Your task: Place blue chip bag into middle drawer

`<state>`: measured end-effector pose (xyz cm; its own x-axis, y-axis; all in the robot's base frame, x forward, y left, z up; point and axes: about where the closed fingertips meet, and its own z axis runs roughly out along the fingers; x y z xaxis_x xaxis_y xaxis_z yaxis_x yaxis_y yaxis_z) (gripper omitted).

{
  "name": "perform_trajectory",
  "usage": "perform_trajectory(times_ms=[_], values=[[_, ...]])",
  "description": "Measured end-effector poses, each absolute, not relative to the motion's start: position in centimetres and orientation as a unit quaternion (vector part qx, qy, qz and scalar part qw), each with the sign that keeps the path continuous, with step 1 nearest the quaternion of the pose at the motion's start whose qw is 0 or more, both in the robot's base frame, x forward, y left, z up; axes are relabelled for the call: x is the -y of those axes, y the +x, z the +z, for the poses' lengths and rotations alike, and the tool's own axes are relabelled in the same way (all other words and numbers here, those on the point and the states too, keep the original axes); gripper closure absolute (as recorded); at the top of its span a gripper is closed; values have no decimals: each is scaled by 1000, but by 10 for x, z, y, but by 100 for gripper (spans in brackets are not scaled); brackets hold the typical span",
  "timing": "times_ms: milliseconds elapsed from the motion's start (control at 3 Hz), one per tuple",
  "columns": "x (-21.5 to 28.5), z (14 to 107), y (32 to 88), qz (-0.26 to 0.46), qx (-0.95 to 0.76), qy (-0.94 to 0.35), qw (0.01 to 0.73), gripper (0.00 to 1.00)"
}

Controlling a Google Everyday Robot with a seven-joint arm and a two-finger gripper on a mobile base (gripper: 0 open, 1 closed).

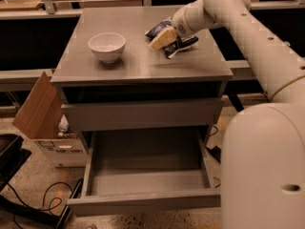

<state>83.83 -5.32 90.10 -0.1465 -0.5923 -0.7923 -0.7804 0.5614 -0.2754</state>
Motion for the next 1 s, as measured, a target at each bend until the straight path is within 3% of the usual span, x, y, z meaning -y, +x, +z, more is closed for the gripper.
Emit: perform_trajectory(times_ms=[333,1000], values=[[48,880,857,111,-764,-448,451,18],[40,852,867,125,-779,-438,431,65]])
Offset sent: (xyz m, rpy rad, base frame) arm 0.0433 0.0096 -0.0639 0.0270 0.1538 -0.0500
